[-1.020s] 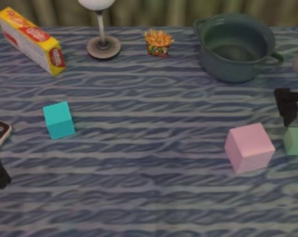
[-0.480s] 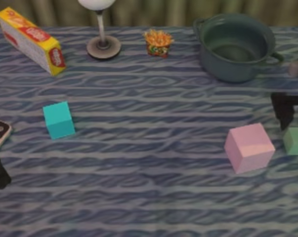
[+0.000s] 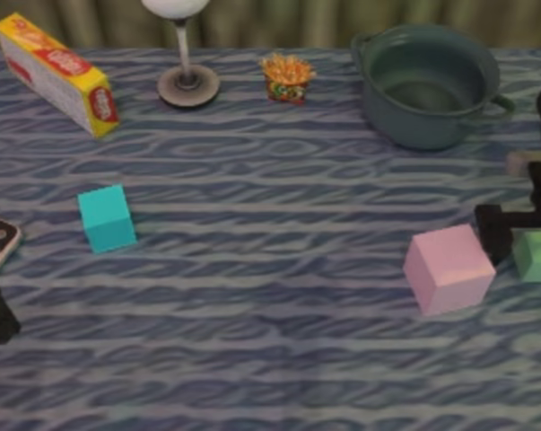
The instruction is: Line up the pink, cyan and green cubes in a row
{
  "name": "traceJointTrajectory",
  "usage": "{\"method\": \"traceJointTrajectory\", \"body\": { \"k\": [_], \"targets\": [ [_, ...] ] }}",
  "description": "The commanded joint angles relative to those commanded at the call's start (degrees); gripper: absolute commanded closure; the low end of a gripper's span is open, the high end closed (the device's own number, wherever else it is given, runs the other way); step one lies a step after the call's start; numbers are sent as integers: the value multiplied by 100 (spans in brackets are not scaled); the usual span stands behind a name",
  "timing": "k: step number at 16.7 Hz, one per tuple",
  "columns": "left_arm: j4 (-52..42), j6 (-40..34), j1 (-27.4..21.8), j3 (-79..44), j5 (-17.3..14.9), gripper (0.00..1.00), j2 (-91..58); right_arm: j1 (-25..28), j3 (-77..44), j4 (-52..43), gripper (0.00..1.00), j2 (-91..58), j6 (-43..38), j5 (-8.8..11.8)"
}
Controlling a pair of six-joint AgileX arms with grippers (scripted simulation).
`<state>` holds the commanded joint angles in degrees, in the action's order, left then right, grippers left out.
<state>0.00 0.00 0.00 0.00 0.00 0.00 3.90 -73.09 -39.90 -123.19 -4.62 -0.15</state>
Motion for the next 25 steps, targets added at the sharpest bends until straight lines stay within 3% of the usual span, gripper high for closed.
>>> {"method": "traceJointTrajectory", "body": {
  "k": [3,16,25],
  "targets": [
    [0,0,0,0,0,0,0,0,1,2,0,-2,0,0],
    [0,0,0,0,0,0,0,0,1,2,98,-2,0,0],
    [0,0,0,0,0,0,0,-12,-73,-84,100,200,2,-14]
  ]
}}
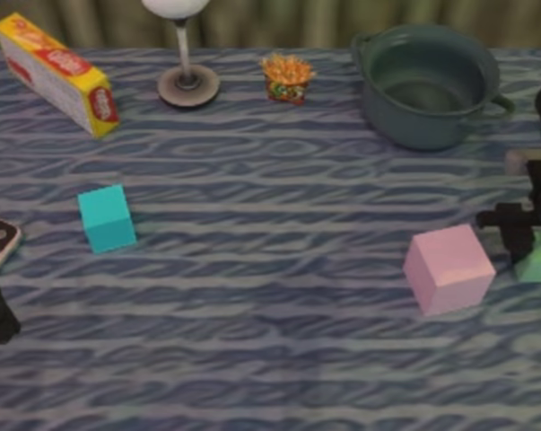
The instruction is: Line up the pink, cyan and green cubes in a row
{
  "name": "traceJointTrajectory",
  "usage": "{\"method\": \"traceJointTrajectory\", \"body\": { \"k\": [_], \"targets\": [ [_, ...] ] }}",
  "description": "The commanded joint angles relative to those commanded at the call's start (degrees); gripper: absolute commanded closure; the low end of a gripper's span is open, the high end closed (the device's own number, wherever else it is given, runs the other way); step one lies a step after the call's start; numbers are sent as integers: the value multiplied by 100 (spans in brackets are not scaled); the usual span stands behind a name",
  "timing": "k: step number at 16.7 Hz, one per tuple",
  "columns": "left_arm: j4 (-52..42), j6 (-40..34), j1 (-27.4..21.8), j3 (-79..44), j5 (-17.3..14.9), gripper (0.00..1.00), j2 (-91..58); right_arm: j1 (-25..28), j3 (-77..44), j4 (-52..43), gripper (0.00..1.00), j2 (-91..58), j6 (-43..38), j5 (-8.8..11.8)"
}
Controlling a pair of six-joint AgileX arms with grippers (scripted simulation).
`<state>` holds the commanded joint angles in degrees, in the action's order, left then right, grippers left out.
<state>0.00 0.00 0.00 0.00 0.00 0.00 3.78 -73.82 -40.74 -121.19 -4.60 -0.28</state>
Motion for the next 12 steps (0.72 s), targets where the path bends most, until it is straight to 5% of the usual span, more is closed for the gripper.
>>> {"method": "traceJointTrajectory", "body": {
  "k": [12],
  "targets": [
    [0,0,0,0,0,0,0,50,-723,-1405,100,682,16,6]
  ]
}}
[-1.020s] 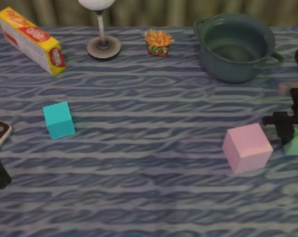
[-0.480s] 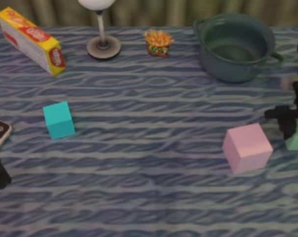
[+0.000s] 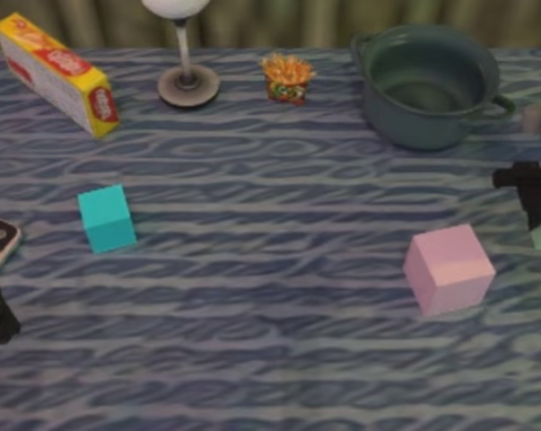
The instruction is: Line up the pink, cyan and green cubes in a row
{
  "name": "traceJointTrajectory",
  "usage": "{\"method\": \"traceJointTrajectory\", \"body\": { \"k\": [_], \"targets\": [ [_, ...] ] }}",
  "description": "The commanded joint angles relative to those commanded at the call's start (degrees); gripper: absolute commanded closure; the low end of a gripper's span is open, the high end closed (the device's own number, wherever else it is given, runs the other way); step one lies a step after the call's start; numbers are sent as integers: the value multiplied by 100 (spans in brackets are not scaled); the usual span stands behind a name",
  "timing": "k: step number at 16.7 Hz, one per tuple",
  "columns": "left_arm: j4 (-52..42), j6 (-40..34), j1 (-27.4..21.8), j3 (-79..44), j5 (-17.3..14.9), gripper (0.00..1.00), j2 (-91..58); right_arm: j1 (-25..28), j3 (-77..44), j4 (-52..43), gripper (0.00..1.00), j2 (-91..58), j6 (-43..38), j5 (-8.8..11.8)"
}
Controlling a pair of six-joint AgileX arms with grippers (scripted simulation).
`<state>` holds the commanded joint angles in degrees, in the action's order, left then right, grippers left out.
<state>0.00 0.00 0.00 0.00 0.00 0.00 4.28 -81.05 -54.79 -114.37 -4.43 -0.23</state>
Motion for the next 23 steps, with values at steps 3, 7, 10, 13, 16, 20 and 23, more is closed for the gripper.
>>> {"method": "traceJointTrajectory", "body": {
  "k": [3,7,10,13,16,20,23],
  "targets": [
    [0,0,0,0,0,0,0,57,26,3,100,-7,-96,-1],
    [0,0,0,0,0,0,0,900,220,-57,100,201,-942,-27],
    [0,0,0,0,0,0,0,1928,513,-115,100,483,-1982,-49],
    [0,0,0,0,0,0,0,2952,808,-154,100,792,-3011,-73],
    [0,0,0,0,0,0,0,3562,1021,-135,100,1076,-3621,-103],
    [0,0,0,0,0,0,0,3665,1066,-124,100,1142,-3723,-111],
    [0,0,0,0,0,0,0,3649,1106,-25,100,1077,-3722,-101]
  ]
}}
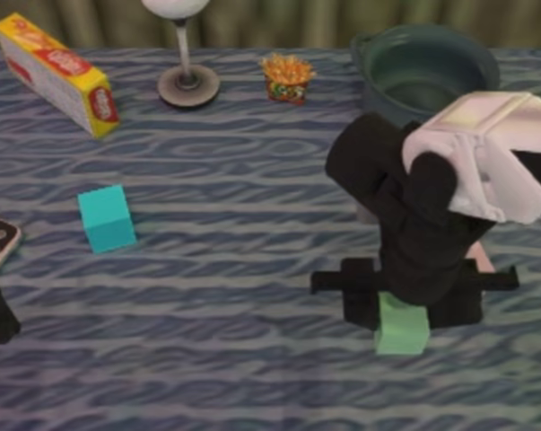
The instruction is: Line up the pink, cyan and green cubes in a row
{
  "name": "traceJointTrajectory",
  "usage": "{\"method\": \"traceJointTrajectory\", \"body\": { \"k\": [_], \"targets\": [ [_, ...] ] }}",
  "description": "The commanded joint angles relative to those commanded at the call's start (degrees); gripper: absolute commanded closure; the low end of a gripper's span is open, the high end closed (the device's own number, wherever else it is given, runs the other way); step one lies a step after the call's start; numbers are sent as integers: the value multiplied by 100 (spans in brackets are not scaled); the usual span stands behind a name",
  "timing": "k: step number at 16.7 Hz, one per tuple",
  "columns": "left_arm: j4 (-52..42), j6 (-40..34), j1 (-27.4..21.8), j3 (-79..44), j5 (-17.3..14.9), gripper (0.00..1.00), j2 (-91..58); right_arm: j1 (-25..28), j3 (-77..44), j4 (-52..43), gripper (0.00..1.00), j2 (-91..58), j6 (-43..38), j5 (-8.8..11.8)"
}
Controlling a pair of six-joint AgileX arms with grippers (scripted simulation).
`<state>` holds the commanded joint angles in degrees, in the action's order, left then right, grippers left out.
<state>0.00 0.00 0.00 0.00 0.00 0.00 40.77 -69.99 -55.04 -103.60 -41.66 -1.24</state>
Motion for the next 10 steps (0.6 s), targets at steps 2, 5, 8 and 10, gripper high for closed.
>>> {"method": "traceJointTrajectory", "body": {
  "k": [2,5,8,10],
  "targets": [
    [0,0,0,0,0,0,0,8,179,305,100,-121,-5,-2],
    [0,0,0,0,0,0,0,22,537,947,100,-391,-28,0],
    [0,0,0,0,0,0,0,45,800,1411,100,-599,-42,-12],
    [0,0,0,0,0,0,0,49,826,1451,100,-621,-44,-14]
  ]
}}
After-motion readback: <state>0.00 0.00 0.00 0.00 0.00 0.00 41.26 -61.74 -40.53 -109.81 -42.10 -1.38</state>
